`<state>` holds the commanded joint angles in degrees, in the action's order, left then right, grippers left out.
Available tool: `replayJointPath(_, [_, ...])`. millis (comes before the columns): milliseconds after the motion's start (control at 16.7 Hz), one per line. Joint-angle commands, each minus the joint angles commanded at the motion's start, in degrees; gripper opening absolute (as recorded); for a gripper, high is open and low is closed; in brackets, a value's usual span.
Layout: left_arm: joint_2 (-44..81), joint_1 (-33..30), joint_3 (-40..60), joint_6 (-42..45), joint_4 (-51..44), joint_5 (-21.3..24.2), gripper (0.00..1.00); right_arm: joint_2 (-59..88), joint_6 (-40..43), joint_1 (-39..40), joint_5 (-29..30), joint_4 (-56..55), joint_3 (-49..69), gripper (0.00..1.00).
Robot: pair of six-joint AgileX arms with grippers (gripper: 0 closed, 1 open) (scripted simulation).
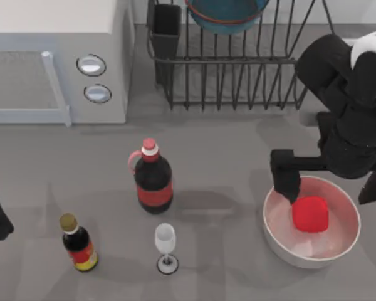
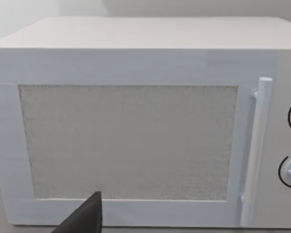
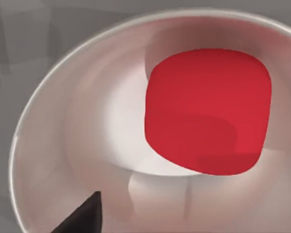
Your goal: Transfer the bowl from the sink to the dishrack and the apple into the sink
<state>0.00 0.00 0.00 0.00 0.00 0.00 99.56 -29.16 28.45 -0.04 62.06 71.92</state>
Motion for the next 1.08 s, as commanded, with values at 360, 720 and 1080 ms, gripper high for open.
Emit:
replayJointPath(360, [0.0,0.0,0.0,0.0,0.0,0.0,1.00,0.2,-0.1,-0.2,0.0,0.1,0.2,1.00])
replayJointPath(720, [0.0,0.0,0.0,0.0,0.0,0.0,1.00,4.3,-0.3,0.0,0.0,-9.6,-5.2,1.00])
replayJointPath(1080, [0.0,0.0,0.0,0.0,0.0,0.0,1.00,10.4,-0.4,0.2,0.1,-23.3,-12.9,1.00])
